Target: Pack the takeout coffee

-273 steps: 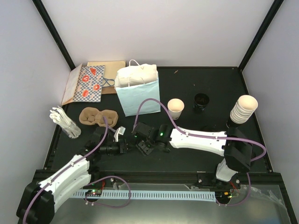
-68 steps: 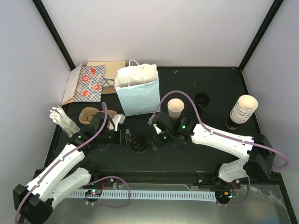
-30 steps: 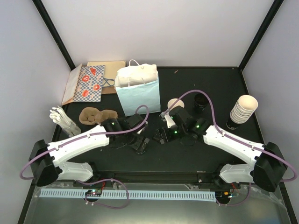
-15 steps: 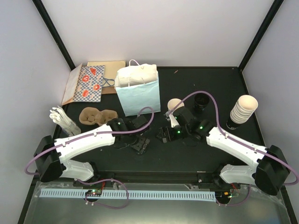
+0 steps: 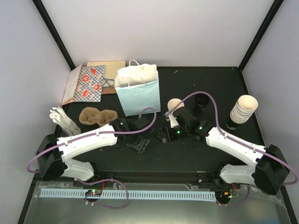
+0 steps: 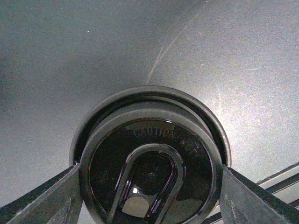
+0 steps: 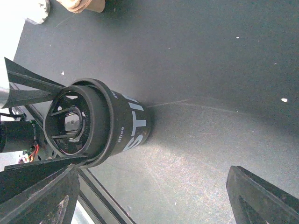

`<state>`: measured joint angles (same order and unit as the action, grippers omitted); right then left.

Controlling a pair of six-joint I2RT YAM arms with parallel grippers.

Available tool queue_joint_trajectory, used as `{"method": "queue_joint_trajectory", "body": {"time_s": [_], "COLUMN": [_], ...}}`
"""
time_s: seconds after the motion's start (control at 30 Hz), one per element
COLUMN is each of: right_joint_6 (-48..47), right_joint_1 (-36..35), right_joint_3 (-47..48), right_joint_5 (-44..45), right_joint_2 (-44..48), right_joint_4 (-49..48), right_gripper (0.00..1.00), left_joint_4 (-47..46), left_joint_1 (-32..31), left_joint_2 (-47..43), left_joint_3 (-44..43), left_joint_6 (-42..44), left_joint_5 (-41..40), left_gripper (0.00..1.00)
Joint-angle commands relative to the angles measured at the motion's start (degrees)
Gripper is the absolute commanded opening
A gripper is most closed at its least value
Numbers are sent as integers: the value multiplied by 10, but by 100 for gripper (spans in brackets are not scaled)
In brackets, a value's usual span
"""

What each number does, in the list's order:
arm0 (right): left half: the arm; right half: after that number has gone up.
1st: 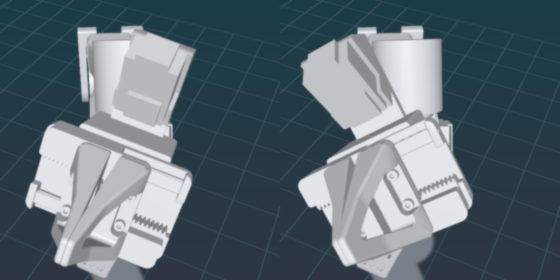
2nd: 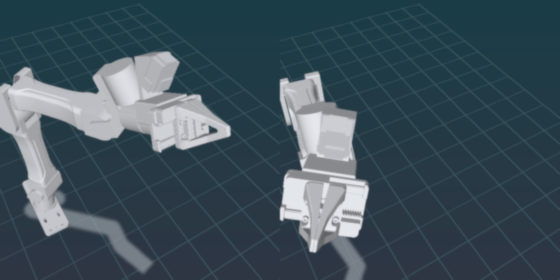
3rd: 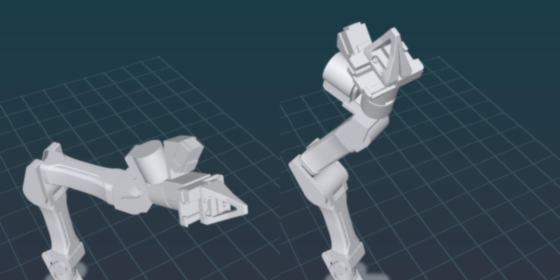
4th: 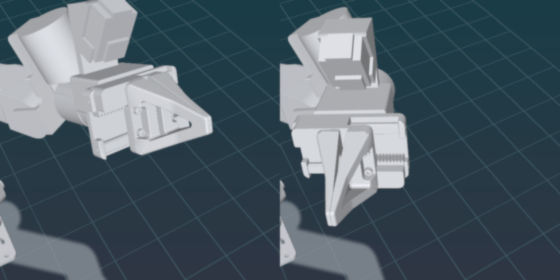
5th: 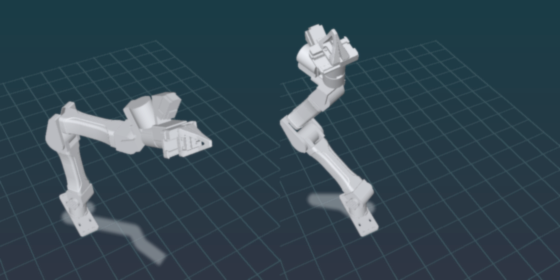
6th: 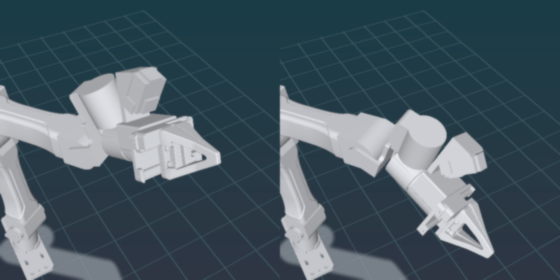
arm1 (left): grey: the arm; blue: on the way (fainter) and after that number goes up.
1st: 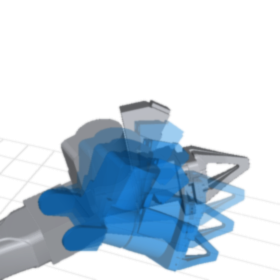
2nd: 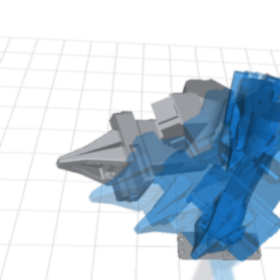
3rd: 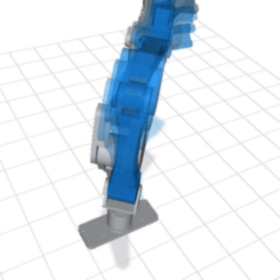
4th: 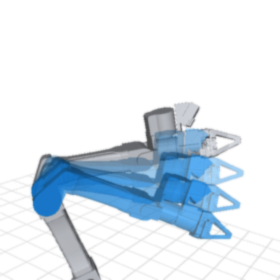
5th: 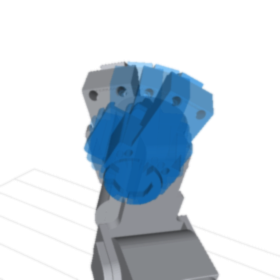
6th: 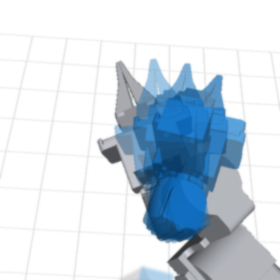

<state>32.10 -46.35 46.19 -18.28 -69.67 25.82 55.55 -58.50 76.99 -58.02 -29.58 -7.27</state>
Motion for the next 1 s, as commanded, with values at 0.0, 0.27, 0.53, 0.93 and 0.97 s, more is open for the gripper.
{"method": "queue_joint_trajectory", "body": {"time_s": [0.0, 0.27, 0.53, 0.93, 0.97], "right_joint_6": [5, 10, 22, 36, 36], "right_joint_1": [4, 3, 3, 3, 3], "right_joint_3": [-3, -1, -9, -56, -57], "right_joint_5": [-14, -61, -109, -155, -158], "right_joint_2": [-9, -38, -66, -73, -75], "right_joint_4": [-18, -45, -89, -160, -164], "right_gripper": [88, 88, 85, 52, 51], "left_joint_4": [17, 0, -20, -16, -17], "left_joint_1": [-5, -6, -21, -49, -49], "left_joint_2": [6, -10, -15, 19, 21], "left_joint_3": [-18, -14, -12, -20, -20], "left_joint_6": [-3, 31, 80, 124, 124], "left_joint_5": [-13, 13, 48, 43, 43], "left_gripper": [68, 67, 66, 65, 65]}}
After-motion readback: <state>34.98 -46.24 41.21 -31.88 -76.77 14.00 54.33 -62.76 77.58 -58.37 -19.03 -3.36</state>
